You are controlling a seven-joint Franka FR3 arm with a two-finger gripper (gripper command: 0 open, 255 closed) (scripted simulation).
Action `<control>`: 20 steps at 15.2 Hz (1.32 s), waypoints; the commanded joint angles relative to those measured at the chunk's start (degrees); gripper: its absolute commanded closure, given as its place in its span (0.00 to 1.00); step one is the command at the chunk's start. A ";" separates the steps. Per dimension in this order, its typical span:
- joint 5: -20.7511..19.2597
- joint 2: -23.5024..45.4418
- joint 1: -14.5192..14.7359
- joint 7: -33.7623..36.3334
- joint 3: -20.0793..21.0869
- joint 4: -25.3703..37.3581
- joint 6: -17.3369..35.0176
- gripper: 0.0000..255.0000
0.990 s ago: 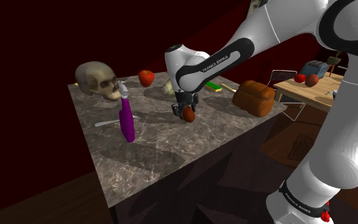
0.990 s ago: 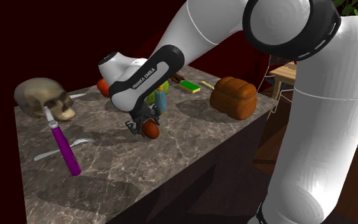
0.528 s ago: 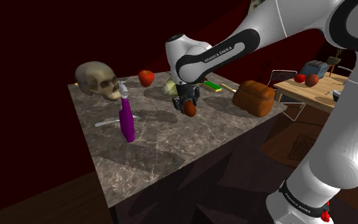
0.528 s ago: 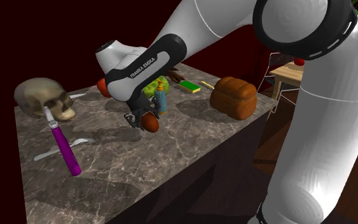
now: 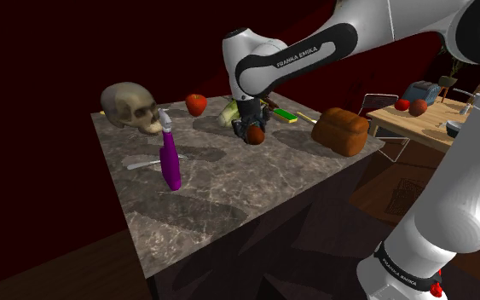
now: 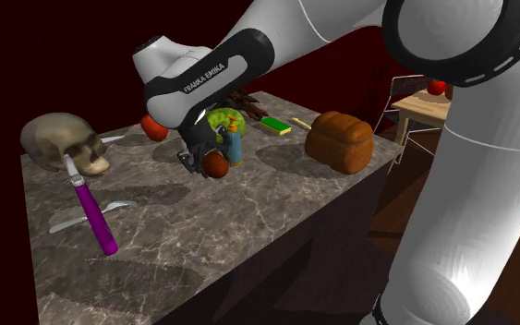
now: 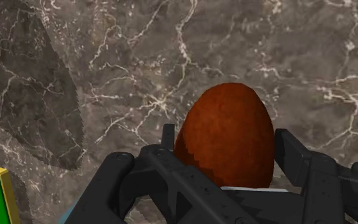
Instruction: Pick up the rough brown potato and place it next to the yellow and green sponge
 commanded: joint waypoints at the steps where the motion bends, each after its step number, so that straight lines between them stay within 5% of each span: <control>1: 0.29 -0.52 -0.07 -0.63 -0.02 0.91 -1.31 1.00; 13: 1.63 -2.89 0.01 -3.24 0.14 6.73 -9.02 1.00; 20: 0.49 -4.30 -5.01 -12.01 -4.56 4.58 -5.44 1.00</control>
